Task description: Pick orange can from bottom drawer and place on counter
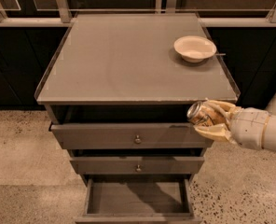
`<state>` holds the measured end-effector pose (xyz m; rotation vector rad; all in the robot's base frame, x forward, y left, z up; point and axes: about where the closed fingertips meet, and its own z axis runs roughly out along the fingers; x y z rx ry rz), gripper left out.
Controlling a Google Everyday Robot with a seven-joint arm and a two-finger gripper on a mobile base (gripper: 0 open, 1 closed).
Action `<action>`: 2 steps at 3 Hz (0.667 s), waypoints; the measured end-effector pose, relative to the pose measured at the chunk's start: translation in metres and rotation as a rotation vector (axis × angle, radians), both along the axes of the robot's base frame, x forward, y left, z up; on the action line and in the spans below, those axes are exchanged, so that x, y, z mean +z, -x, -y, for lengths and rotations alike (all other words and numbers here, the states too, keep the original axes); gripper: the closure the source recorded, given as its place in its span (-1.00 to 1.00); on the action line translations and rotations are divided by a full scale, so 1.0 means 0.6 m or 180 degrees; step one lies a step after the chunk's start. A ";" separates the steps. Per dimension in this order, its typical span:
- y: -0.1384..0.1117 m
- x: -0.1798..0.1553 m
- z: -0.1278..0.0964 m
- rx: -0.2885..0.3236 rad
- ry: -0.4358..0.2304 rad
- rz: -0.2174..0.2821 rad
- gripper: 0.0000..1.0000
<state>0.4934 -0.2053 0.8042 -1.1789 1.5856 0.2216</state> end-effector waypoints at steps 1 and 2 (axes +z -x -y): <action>0.001 0.075 0.023 -0.0018 0.0331 0.0246 1.00; -0.019 0.153 0.039 0.0010 0.0651 0.0459 1.00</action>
Offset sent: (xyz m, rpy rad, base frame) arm 0.0308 -0.0374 0.1548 -0.3287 -0.2340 0.0136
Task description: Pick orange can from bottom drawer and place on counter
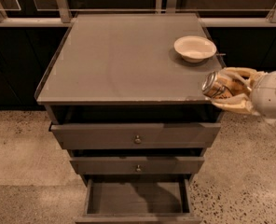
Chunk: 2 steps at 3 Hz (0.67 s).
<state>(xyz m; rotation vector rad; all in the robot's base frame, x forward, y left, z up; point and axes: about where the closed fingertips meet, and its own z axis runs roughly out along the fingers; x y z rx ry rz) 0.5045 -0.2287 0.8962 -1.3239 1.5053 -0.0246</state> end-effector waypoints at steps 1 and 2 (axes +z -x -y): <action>-0.055 0.052 0.001 0.0163 0.0121 0.0158 1.00; -0.133 0.081 -0.032 0.0469 0.0097 0.0283 1.00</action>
Offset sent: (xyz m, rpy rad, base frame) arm 0.1425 0.0473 0.0715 -0.0138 -0.1436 0.2788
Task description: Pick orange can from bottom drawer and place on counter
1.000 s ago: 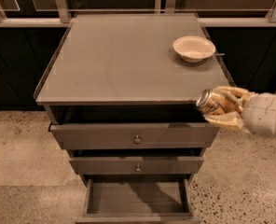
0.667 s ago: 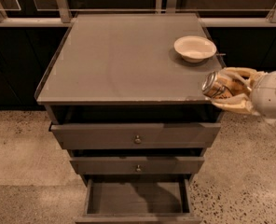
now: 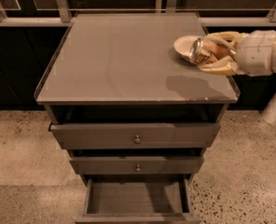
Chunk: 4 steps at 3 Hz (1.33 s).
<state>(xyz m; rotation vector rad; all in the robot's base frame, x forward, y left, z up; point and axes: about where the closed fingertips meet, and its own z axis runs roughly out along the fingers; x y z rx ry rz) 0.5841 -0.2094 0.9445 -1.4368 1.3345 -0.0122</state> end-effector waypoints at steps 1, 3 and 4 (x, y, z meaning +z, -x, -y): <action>-0.069 0.006 -0.044 0.0284 -0.0093 0.0025 1.00; -0.154 -0.005 -0.107 0.0605 -0.0306 -0.0020 1.00; -0.182 -0.012 -0.151 0.0798 -0.0417 -0.0047 1.00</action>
Offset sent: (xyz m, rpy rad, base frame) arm 0.1095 0.0621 0.0000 0.1110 0.0043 0.1967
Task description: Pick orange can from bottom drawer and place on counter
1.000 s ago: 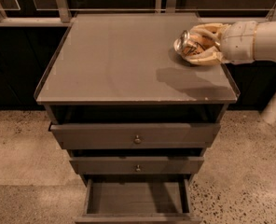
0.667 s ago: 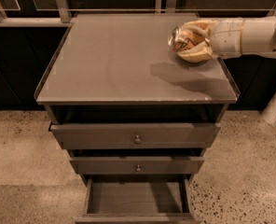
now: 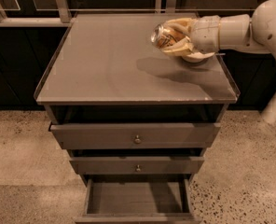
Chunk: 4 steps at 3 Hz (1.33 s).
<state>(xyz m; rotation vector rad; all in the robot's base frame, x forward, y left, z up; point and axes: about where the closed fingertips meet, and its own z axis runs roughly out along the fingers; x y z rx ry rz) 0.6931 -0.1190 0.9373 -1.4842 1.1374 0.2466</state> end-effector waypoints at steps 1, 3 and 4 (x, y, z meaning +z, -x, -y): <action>-0.016 -0.006 -0.034 0.0130 -0.0052 -0.0030 1.00; -0.037 -0.061 -0.104 0.0382 -0.0127 -0.0313 0.64; -0.037 -0.062 -0.105 0.0385 -0.0128 -0.0319 0.18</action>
Offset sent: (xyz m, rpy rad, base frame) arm 0.0308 0.0761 -0.0268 0.0277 0.0740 0.1384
